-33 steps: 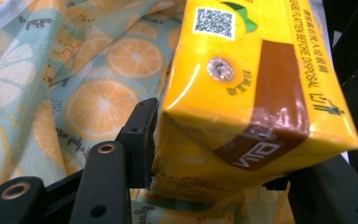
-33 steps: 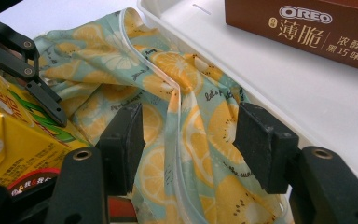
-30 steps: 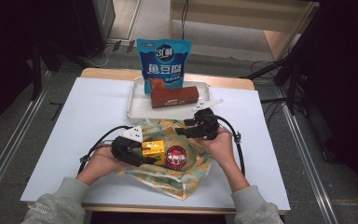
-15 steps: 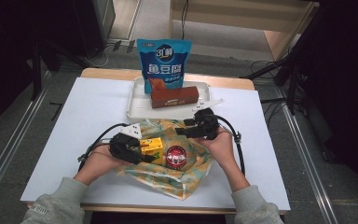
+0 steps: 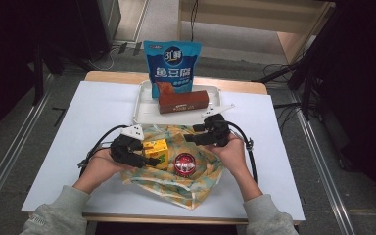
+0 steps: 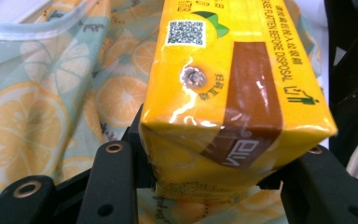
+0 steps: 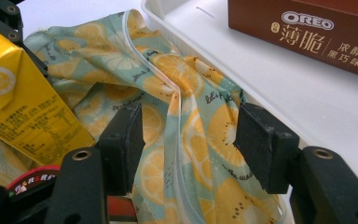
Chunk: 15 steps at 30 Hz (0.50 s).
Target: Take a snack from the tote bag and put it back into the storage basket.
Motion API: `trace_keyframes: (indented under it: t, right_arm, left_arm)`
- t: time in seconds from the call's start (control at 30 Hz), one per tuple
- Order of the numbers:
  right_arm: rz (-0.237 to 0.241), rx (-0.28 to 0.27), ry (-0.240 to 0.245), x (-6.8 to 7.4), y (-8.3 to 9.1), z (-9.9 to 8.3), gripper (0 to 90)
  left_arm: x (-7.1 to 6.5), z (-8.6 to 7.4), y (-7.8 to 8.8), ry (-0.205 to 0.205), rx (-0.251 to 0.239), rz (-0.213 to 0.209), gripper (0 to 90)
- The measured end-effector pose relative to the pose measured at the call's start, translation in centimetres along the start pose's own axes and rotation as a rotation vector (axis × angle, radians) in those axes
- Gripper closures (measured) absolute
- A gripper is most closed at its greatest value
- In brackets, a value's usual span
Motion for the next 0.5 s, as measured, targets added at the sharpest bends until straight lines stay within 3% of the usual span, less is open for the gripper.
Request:
trace_keyframes:
  t: [0.5]
  right_arm:
    - [-0.003, 0.005, 0.006, -0.1, 0.3, 0.0, 42.1]
  left_arm:
    - [0.0, 0.8, 1.4, 0.031, -0.008, 0.003, 53.2]
Point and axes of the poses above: each handheld gripper's, and its own axes: y roughly backward along the jaws, z roughly out of its top, x roughly to its left, the point moved 2 cm from there along -y, roughly forward along the jaws, and after that the axes turned 5 degrees about z, right-handed, at the moved point
